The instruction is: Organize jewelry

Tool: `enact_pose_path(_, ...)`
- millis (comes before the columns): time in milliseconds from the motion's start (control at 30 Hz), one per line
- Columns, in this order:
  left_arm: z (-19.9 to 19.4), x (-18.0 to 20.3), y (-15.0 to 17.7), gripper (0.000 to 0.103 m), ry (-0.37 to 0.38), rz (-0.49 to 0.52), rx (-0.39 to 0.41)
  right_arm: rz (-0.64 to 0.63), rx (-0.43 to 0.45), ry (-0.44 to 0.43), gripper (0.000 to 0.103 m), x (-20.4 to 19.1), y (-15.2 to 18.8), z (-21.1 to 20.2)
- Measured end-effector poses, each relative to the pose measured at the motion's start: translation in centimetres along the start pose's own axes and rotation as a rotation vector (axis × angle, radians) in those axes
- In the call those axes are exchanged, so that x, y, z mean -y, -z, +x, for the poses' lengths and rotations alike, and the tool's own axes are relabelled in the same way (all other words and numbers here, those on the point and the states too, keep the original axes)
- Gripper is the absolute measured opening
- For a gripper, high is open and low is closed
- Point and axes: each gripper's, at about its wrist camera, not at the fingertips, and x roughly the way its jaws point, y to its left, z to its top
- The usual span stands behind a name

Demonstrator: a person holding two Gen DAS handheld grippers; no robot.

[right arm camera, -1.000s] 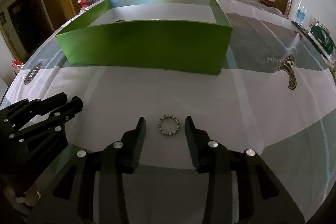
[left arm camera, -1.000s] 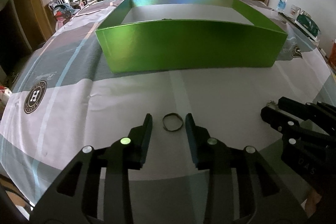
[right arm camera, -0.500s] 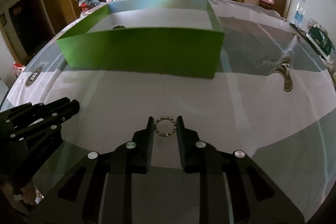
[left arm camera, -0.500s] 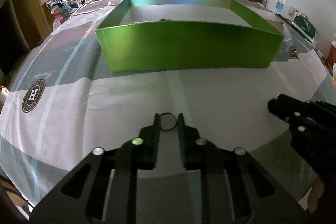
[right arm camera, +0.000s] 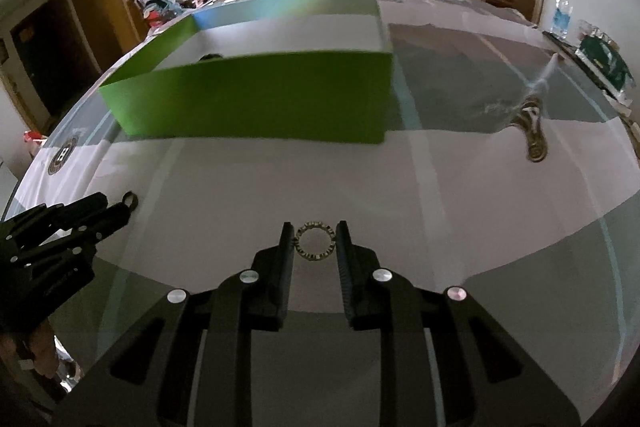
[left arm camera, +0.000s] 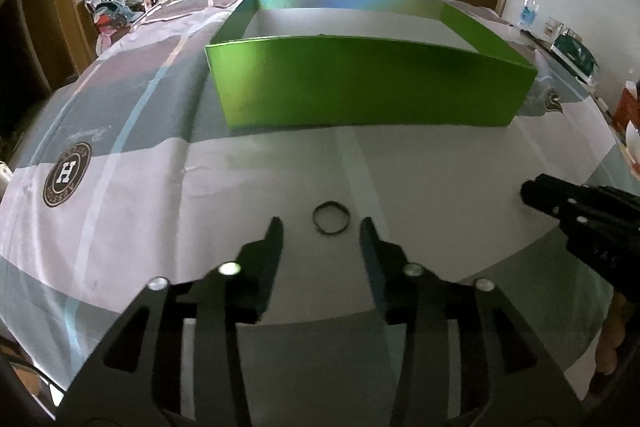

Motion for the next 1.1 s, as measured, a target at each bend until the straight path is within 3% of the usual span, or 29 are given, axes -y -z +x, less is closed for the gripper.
enact_pose_path(133, 0.6, 0.5, -0.2, 0.051, 0.001, 0.009, -0.005, -0.010, -0.008, -0.005, 0.022, -0.4, 0.2, 0.4)
enact_pose_path(167, 0.8, 0.6, -0.2, 0.051, -0.002, 0.009, -0.008, -0.011, -0.009, -0.006, 0.026, -0.3, 0.3, 0.3)
enact_pose_path(267, 1.1, 1.0, -0.7, 0.044, -0.020, 0.016, -0.007, -0.006, -0.002, -0.006, 0.055, 0.1, 0.5, 0.0)
enact_pose_path(367, 1.3, 1.2, -0.9, 0.043, -0.030, 0.015, -0.008, -0.031, 0.002, 0.009, 0.056, 0.3, 0.9, -0.2)
enact_pose_path(567, 1.5, 1.3, -1.0, 0.043, -0.033, 0.016, -0.003, -0.054, 0.011, 0.030, 0.053, -0.2, 0.9, 0.2)
enact_pose_path(667, 1.5, 1.3, -1.0, 0.042, -0.031, 0.018, -0.002, -0.066, 0.017, 0.038, 0.039, -0.7, 0.8, 0.3)
enact_pose_path(733, 1.5, 1.2, -0.9, 0.031, -0.025, 0.019, 0.002, -0.074, 0.016, 0.027, 0.024, -0.9, 0.8, 0.2)
enact_pose_path(767, 1.4, 1.2, -0.9, 0.027, -0.024, 0.020, 0.004, -0.076, 0.015, 0.024, 0.022, -0.9, 0.8, 0.3)
enact_pose_path(800, 1.4, 1.2, -0.9, 0.021, -0.021, 0.019, 0.005, -0.076, 0.015, 0.019, 0.021, -1.0, 0.8, 0.2)
enact_pose_path(1100, 0.0, 0.6, -2.3, 0.021, -0.030, 0.000, 0.054, -0.063, 0.048, 0.022, 0.021, -0.5, -0.7, -0.8)
